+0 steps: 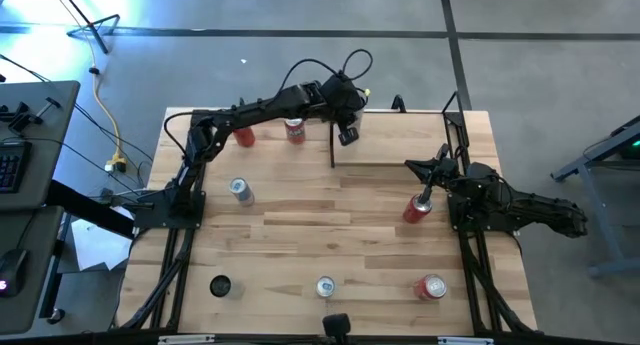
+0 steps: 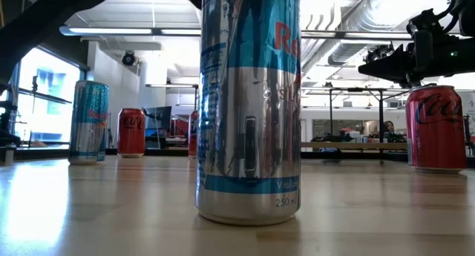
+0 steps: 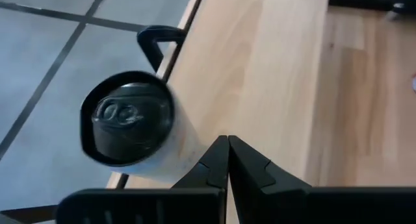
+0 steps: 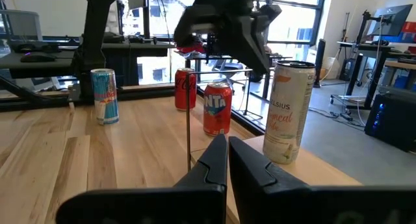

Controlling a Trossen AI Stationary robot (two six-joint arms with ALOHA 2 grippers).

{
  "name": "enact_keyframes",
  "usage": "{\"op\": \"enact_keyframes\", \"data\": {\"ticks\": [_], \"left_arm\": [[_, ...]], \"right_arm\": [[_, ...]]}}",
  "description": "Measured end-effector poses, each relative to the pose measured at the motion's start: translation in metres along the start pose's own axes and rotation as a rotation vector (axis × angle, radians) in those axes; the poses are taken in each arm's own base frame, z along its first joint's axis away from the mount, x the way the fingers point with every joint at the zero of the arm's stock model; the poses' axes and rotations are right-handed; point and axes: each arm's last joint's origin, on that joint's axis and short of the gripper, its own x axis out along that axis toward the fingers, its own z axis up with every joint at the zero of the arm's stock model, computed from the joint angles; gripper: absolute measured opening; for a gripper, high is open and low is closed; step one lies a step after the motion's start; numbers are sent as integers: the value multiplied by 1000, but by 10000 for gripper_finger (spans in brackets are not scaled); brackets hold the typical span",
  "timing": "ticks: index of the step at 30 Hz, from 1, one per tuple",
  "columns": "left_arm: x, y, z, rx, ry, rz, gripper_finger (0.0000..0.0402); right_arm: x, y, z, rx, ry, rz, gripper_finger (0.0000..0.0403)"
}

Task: Place canned beverage on shelf
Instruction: Put the top blue soda can on the shelf

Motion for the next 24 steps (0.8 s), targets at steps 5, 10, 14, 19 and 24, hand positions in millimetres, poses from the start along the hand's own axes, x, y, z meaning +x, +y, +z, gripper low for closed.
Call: {"op": "enact_keyframes", "data": {"ticks": [5, 10, 14, 19, 24], "left_arm": [[-14, -19, 3, 61, 22, -30, 0], [-17, -54, 15, 128, -69, -76, 0], [-10, -70, 18, 177, -174, -111, 0], [-4, -70, 8, 133, -212, -167, 0], [-4, -78, -10, 137, -251, -182, 0]], "right_arm": [[0, 0, 0, 0, 0, 1, 0], [0, 0, 0, 0, 0, 1, 0], [0, 0, 0, 0, 0, 1, 0], [0, 0, 0, 0, 0, 1, 0], [0, 0, 0, 0, 0, 1, 0]]}}
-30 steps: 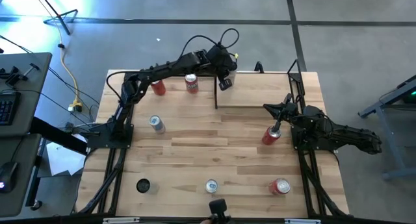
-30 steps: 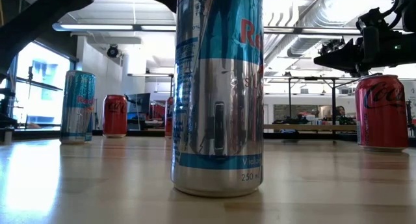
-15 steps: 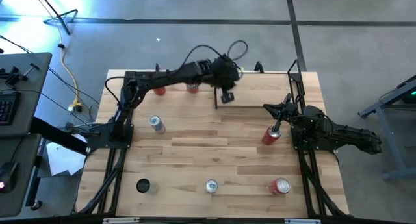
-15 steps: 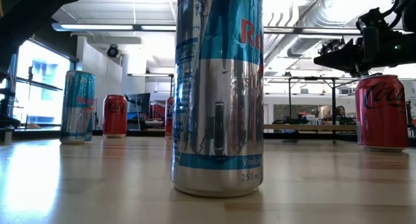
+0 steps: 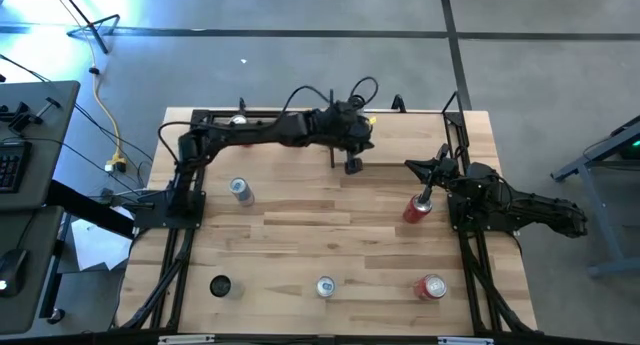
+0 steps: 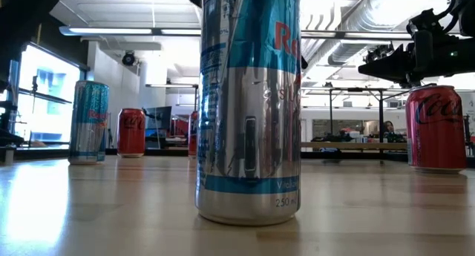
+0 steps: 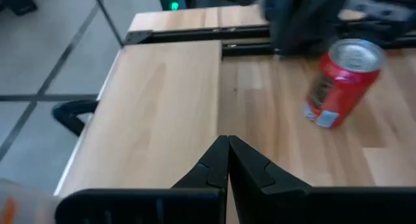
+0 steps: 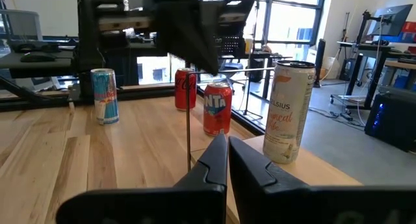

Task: Place canned beverage on shelf
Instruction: Put the top blue soda can on the shelf

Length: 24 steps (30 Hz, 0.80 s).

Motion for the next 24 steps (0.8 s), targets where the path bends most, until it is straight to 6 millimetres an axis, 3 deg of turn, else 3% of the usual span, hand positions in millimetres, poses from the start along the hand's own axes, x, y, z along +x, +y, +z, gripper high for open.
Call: {"op": "enact_keyframes", "data": {"ticks": [7, 13, 24], "left_arm": [[-40, -7, -25, -38, -143, 39, 0], [-83, -26, -54, -85, -244, 39, 0], [-144, -69, -96, -96, -259, 80, 0]], "right_arm": [[0, 0, 0, 0, -1, -1, 0], [0, 0, 0, -1, 3, 0, 0], [0, 0, 0, -1, 5, 0, 0]]}}
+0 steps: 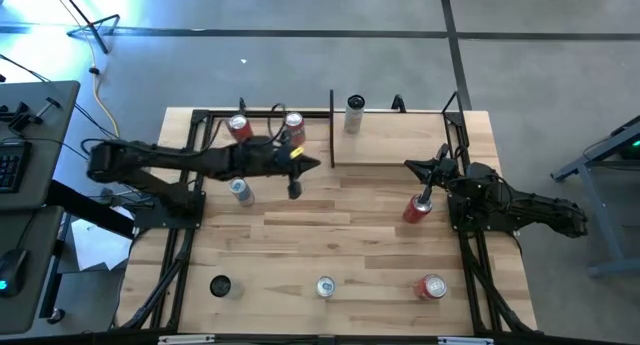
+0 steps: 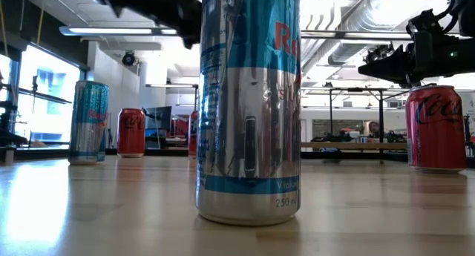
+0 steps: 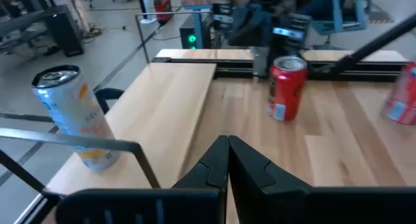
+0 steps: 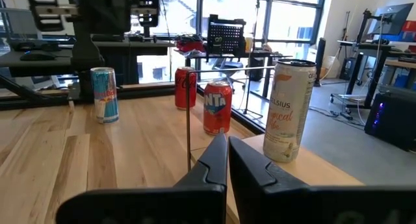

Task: Place canned beverage on shelf
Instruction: Put the top blue soda can on the shelf

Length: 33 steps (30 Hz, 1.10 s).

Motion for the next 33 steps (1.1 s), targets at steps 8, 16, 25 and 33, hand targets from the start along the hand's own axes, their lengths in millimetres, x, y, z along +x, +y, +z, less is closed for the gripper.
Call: {"op": "enact_keyframes", "data": {"ticks": [8, 16, 25, 33], "left_arm": [[-23, -17, -9, -17, -31, -12, 1], [-26, -27, -10, -35, -19, -45, 1], [-28, -34, -13, -58, 22, -75, 1], [-28, -31, -13, -108, 14, 19, 0]], "right_arm": [[0, 0, 0, 0, 0, 0, 0], [0, 0, 0, 0, 0, 0, 0], [0, 0, 0, 0, 0, 0, 0], [0, 0, 0, 0, 1, 0, 0]]}}
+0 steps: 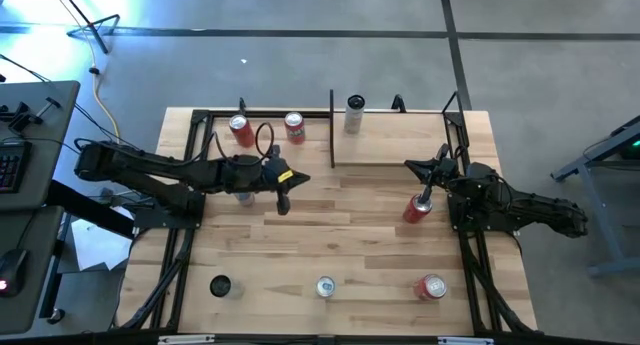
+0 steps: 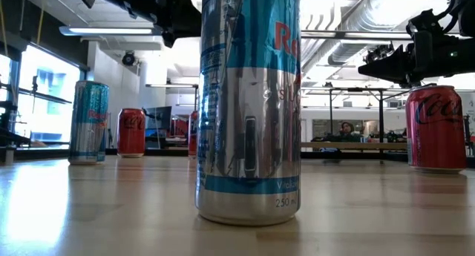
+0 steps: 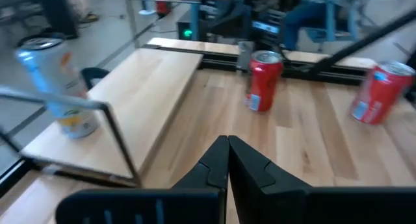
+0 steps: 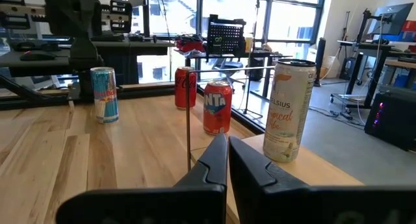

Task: Place canned beverage on shelf
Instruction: Put the top blue soda can on the shelf

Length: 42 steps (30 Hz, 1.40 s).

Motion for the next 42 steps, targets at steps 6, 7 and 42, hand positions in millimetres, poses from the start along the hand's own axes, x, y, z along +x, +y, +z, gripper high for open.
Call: {"op": "enact_keyframes", "data": {"ticks": [6, 7, 42], "left_arm": [[-1, -2, -2, 2, 12, 7, 0], [-1, -2, -2, -3, 23, 9, 0], [-95, 20, 64, -586, 904, 316, 60]], "right_arm": [[0, 0, 0, 0, -1, 0, 0], [0, 0, 0, 0, -1, 0, 0], [0, 0, 3, -162, -34, 4, 0]]}}
